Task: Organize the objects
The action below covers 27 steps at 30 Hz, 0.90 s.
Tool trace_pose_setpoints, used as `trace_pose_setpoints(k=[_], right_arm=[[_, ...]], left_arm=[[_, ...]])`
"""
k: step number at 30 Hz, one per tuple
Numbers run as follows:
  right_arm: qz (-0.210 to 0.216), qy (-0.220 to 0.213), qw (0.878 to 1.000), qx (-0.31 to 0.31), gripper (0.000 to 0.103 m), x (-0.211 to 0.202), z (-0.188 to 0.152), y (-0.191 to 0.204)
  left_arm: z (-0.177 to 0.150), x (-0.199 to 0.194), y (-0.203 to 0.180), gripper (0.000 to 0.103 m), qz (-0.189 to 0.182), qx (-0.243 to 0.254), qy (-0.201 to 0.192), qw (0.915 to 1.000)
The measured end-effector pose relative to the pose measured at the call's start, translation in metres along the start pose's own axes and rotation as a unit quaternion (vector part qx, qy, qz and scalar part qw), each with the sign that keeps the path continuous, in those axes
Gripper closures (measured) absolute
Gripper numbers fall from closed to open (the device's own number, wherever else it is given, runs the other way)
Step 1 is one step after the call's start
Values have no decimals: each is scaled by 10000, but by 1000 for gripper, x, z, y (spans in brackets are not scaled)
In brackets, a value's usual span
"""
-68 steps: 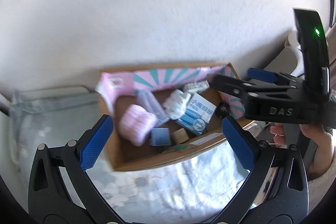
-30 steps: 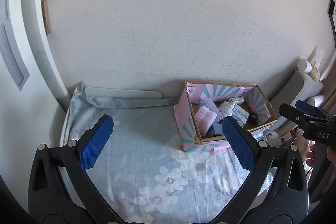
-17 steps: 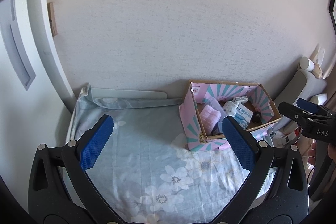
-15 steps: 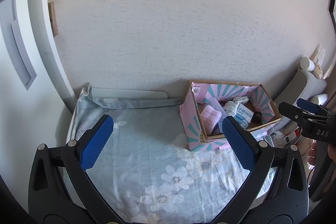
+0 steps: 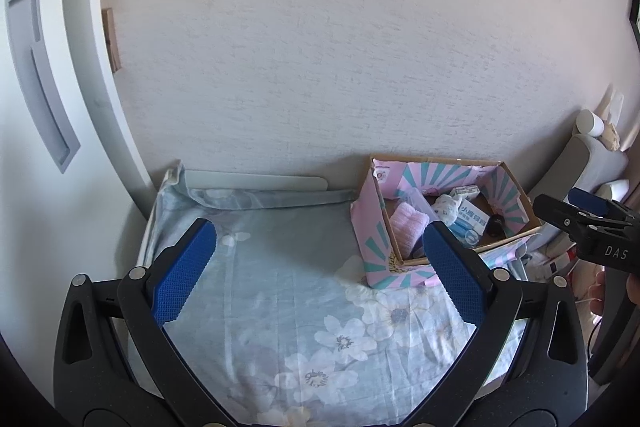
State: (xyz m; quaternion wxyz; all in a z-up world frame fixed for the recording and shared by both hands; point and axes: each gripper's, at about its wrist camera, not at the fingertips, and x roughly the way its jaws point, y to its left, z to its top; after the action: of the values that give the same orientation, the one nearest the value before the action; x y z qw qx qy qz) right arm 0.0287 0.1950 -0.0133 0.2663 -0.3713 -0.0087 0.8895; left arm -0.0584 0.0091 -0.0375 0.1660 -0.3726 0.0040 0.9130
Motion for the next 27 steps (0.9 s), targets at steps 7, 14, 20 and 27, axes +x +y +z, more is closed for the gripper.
trace_pose_setpoints(k=[7,14,20,27], right_arm=[[-5,10,10000,9,0,0,0,0],[-10,13,10000,17,0,0,-1,0],[-20,18,10000,54,0,1,-1,-1],[-15,-3,10000,53,0,1,0,-2]], left_arm=[[0,-1,1,0,0,4,-27,10000],[1,-3,2,0,91,-51,-104,9999],[4,-10,0,0,215,27,-327,9992],[5,-20,-2,0,396,57,-614,9973]])
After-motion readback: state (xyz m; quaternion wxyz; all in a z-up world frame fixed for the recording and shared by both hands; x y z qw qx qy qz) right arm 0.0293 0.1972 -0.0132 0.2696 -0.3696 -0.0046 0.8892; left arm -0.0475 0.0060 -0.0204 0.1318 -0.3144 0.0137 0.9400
